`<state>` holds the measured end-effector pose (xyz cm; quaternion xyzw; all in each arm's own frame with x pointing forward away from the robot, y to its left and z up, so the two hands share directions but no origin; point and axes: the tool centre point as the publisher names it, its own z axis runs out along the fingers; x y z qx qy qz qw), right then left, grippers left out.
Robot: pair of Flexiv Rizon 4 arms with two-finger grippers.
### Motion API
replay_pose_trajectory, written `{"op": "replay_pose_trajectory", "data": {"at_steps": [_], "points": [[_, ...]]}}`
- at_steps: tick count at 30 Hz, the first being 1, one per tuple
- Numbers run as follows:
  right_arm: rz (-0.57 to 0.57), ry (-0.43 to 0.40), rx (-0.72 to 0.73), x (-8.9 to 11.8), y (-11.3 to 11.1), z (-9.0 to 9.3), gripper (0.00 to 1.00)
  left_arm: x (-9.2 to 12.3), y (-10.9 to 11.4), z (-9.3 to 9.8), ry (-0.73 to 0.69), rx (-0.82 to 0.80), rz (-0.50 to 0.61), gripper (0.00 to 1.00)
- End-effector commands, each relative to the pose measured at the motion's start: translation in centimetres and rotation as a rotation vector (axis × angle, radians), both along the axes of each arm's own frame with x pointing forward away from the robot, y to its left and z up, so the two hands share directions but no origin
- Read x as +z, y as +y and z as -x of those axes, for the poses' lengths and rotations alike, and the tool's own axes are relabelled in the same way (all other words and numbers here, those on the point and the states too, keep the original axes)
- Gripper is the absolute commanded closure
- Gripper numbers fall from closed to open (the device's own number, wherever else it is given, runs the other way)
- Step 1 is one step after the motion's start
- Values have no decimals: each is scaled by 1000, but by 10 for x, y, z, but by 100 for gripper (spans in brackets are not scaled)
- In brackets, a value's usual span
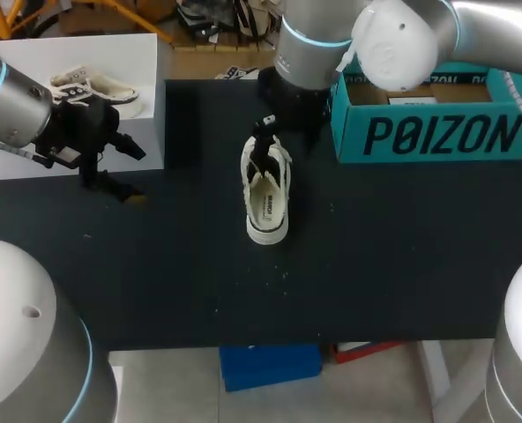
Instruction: Take the shoe out of the shoebox, open the shoe tongue, remove and reinsert the insole, then place the shoe into the shoebox
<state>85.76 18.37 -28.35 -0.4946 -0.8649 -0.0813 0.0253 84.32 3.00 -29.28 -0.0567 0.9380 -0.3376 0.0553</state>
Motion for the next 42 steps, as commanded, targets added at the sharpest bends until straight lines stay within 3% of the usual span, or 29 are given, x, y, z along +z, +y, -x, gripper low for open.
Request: {"op": "replay_pose_trajectory", "data": {"at_steps": [1, 8, 20, 21, 23, 26, 42], "points": [[-43, -93, -90, -5, -8, 4, 0, -1, 0, 1, -5, 1, 1, 0], [13, -106, -170, -11, -6, -7, 0, -1, 0, 1, -5, 1, 1, 0], [35, -37, -253, -37, 0, -33, 0, -1, 0, 1, -5, 1, 1, 0], [33, -35, -257, -39, 0, -35, 10, -1, 0, 1, -5, 1, 1, 0], [38, -28, -266, -44, 0, -39, 15, -1, 0, 1, -5, 1, 1, 0], [42, -20, -275, -50, 2, -42, 51, -1, 0, 1, -5, 1, 1, 0], [68, 8, -300, -82, 0, -56, 56, -1, 0, 1, -5, 1, 1, 0]]}}
